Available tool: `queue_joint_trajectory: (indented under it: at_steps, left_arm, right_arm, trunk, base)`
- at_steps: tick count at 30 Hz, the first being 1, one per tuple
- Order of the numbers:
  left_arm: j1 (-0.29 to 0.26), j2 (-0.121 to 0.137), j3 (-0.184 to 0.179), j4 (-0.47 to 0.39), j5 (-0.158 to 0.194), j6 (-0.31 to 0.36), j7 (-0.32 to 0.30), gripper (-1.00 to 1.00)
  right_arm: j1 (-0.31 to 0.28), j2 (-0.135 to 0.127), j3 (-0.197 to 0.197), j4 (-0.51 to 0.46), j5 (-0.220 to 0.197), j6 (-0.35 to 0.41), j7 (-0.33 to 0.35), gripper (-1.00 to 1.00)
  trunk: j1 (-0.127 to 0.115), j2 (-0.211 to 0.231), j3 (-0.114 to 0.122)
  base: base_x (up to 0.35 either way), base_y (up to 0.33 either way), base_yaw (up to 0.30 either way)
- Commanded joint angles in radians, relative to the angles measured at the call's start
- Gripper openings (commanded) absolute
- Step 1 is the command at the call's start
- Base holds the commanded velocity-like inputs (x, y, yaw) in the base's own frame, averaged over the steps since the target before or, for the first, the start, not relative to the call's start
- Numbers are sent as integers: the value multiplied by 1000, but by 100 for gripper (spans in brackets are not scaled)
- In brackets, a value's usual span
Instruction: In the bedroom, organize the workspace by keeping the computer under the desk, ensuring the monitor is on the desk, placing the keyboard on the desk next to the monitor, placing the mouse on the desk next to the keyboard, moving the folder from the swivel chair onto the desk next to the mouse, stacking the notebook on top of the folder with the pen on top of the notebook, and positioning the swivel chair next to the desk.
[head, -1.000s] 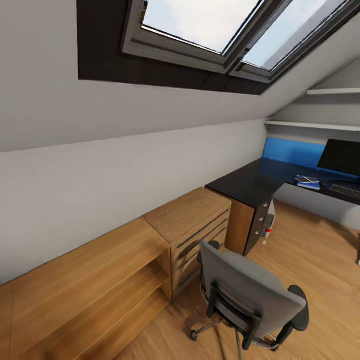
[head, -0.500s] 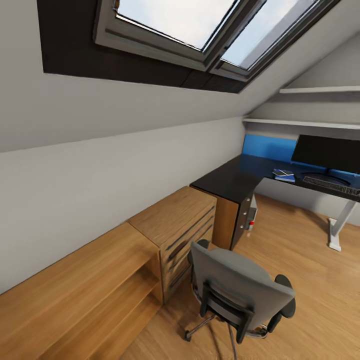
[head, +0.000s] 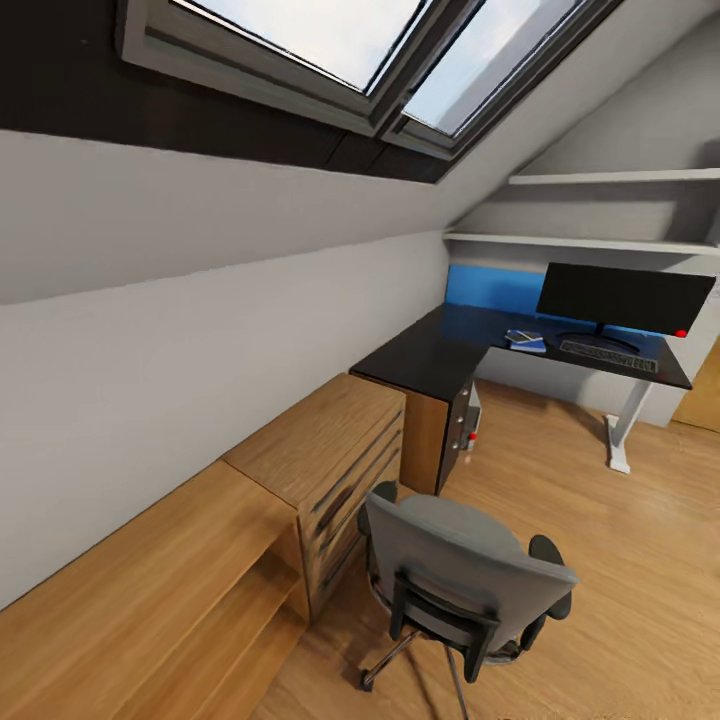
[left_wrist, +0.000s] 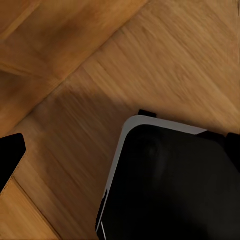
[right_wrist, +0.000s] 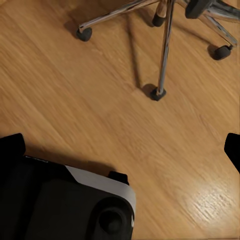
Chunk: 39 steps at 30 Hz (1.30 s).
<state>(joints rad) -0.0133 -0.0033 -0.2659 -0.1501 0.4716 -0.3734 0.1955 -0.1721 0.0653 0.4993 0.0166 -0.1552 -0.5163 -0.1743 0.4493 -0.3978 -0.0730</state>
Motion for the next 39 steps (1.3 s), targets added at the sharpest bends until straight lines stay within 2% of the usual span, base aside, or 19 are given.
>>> queue_joint_trajectory:
  at_steps: [1, 10, 16, 34, 39]
  left_arm:
    - [-1, 0, -9, 0, 4, -2, 7, 100]
    - [-1, -1, -9, 0, 2, -3, 7, 100]
    - [-1, -1, -10, 1, 1, -28, 7, 100]
    - [-1, 0, -10, 1, 1, -31, 7, 100]
    - [-1, 0, -10, 1, 1, -32, 7, 100]
  right_arm:
    - [-1, 1, 9, 2, -9, -4, -2, 100]
    - [-1, 1, 9, 2, -9, -4, -2, 100]
    - [-1, 1, 9, 2, -9, -4, -2, 100]
    - [-1, 1, 9, 2, -9, -4, -2, 100]
    - [-1, 1, 10, 2, -9, -4, -2, 100]
  trunk:
    - [1, -2, -3]
    - [1, -2, -6]
    - [1, -2, -9]
    - [1, -2, -16]
    - [1, -2, -18]
  base:
    - [55, 79, -273]
    - [40, 76, -274]
    - [75, 136, -274]
    - [5, 12, -275]
    - [0, 184, -274]
